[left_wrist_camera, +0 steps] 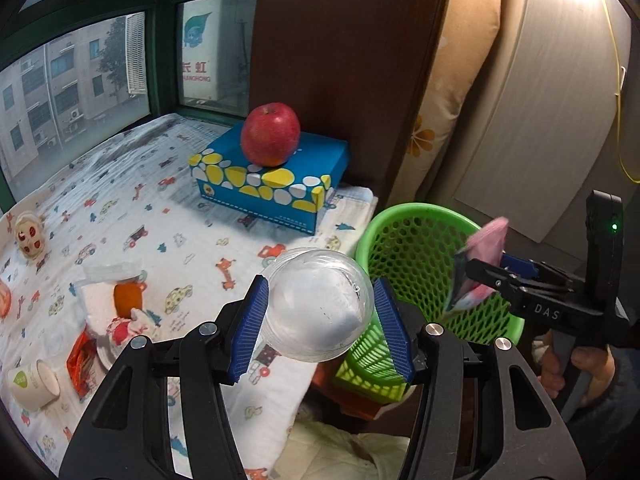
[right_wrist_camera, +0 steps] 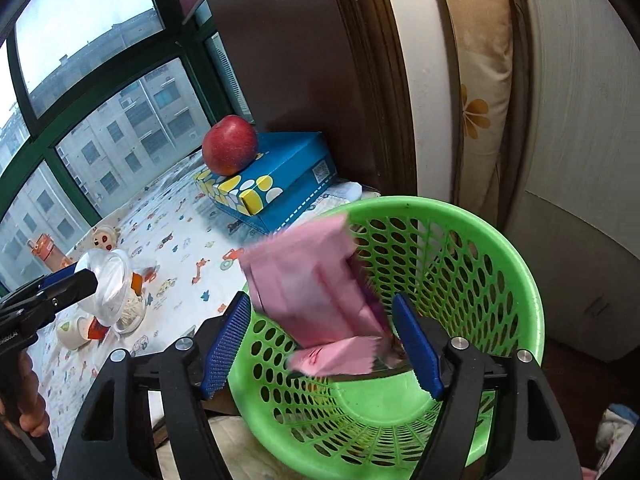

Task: Collect trash
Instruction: 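Carry the pink wrapper and clear lid to the green basket and release both, then return both tools to the bed above the remaining trash, then grasp the orange Ovaltine wrapper with the left gripper while the right gripper grasps the foil ball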

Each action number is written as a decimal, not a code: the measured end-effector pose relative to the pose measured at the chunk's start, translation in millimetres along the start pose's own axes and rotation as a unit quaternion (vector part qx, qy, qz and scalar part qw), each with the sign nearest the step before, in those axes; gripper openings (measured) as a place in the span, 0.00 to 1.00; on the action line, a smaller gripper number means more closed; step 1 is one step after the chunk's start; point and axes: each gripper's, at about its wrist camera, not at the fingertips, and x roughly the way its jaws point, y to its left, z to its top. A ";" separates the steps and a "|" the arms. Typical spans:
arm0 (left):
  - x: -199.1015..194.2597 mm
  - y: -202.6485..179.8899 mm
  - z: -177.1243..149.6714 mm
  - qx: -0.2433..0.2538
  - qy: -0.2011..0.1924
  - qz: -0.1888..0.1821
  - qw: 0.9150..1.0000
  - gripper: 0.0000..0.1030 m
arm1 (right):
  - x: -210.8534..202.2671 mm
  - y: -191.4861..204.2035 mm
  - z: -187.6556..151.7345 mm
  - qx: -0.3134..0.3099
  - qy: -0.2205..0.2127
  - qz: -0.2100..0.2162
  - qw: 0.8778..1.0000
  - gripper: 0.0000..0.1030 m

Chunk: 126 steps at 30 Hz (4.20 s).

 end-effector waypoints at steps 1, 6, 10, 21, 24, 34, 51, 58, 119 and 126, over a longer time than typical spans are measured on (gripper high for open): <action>2.4 -5.6 1.8 0.004 0.000 -0.003 1.000 0.53 | -2.1 -3.6 -1.1 0.002 -0.002 -0.003 1.000 0.73; 19.3 -33.0 8.9 0.023 0.009 -0.023 0.999 0.53 | -14.8 -22.0 -2.0 0.014 -0.013 -0.012 1.000 0.74; 35.7 -51.6 8.3 0.034 0.024 -0.035 0.999 0.53 | -26.5 -36.1 -1.9 0.026 -0.027 -0.017 0.999 0.77; 77.4 -95.6 -0.2 0.055 0.072 -0.069 0.993 0.53 | -43.0 -68.8 -6.5 0.065 -0.048 -0.033 0.996 0.79; 91.5 -106.6 -3.4 0.060 0.088 -0.074 0.992 0.53 | -45.2 -78.9 -9.9 0.074 -0.048 -0.037 0.995 0.79; 126.1 -130.3 -9.8 0.056 0.120 -0.102 0.986 0.69 | -51.1 -101.6 -20.1 0.094 -0.046 -0.040 0.994 0.79; 47.9 -63.0 -12.9 0.019 0.049 -0.017 0.998 0.69 | -49.7 -38.1 -15.0 0.044 -0.044 0.013 0.998 0.80; 18.1 -4.7 -26.6 -0.023 0.035 0.055 0.998 0.69 | -34.2 19.7 -16.6 -0.002 -0.025 0.049 0.998 0.80; -27.7 244.2 -98.6 -0.121 0.043 0.182 0.975 0.06 | 110.7 253.0 -42.7 -0.168 0.109 0.167 0.965 0.79; -56.0 243.3 -97.9 -0.140 0.018 0.172 0.975 0.06 | 146.7 279.0 -41.5 -0.191 0.125 0.175 0.958 0.76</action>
